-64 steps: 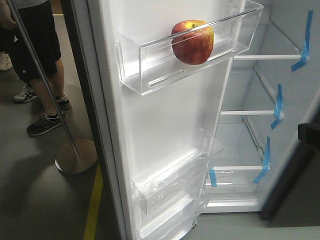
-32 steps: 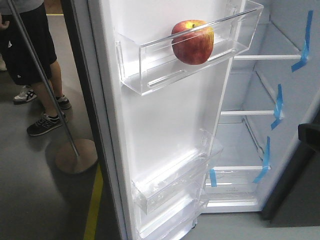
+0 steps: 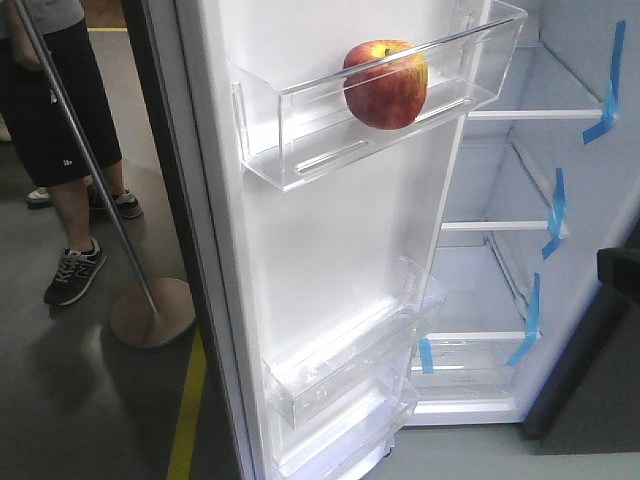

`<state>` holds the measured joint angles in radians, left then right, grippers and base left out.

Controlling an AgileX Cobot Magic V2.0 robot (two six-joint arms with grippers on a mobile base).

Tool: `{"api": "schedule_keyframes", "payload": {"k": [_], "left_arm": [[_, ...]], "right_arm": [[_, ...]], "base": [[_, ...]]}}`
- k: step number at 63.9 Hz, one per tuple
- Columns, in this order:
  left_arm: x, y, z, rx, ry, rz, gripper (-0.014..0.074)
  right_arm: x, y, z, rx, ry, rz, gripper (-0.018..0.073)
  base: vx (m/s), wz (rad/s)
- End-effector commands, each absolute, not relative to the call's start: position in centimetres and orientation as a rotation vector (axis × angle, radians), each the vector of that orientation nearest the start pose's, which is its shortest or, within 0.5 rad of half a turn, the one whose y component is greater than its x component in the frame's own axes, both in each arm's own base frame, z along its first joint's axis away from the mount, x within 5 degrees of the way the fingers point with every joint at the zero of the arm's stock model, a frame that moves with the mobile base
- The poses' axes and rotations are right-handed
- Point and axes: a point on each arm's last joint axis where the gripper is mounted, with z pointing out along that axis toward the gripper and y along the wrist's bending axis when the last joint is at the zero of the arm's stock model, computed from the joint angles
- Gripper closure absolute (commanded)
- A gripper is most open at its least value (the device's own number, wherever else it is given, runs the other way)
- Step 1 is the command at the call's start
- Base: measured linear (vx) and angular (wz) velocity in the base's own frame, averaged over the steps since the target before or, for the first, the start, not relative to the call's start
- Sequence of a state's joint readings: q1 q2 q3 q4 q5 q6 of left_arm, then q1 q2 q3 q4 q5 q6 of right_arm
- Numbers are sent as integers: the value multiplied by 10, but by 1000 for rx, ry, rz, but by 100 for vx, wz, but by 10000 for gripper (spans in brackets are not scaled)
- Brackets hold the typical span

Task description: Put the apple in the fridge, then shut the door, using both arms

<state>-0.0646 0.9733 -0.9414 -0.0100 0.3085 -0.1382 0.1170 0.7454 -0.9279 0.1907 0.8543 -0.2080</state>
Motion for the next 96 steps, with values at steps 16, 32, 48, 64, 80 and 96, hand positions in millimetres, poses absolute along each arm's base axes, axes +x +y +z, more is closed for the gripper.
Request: {"api": "schedule_keyframes", "payload": {"k": [16,32,48,64,80,96], "left_arm": [[207,-14,411,-76,1716,-168,601],[207,-14,411,-76,1716,-168,601],[207,-14,409,-70,1732,-162,562],[213,-14,402,-8,1780,-107,155],[224,-16,399,-126,1775,-223,-101],[290,-22,417,-168,1788,-279,-35]], "right_arm": [[91,23,407,-234,1960,190,9],[72,21,410,-237,1914,188,9],[72,21,410,-245,1914,178,9],[72,21,410,-245,1914,178,9],[72,21,410,-245,1914,178,9],[72,21,410,-245,1913,178,9]], "base": [[0,0],[0,0],[0,0],[0,0],[0,0],[0,0]]}}
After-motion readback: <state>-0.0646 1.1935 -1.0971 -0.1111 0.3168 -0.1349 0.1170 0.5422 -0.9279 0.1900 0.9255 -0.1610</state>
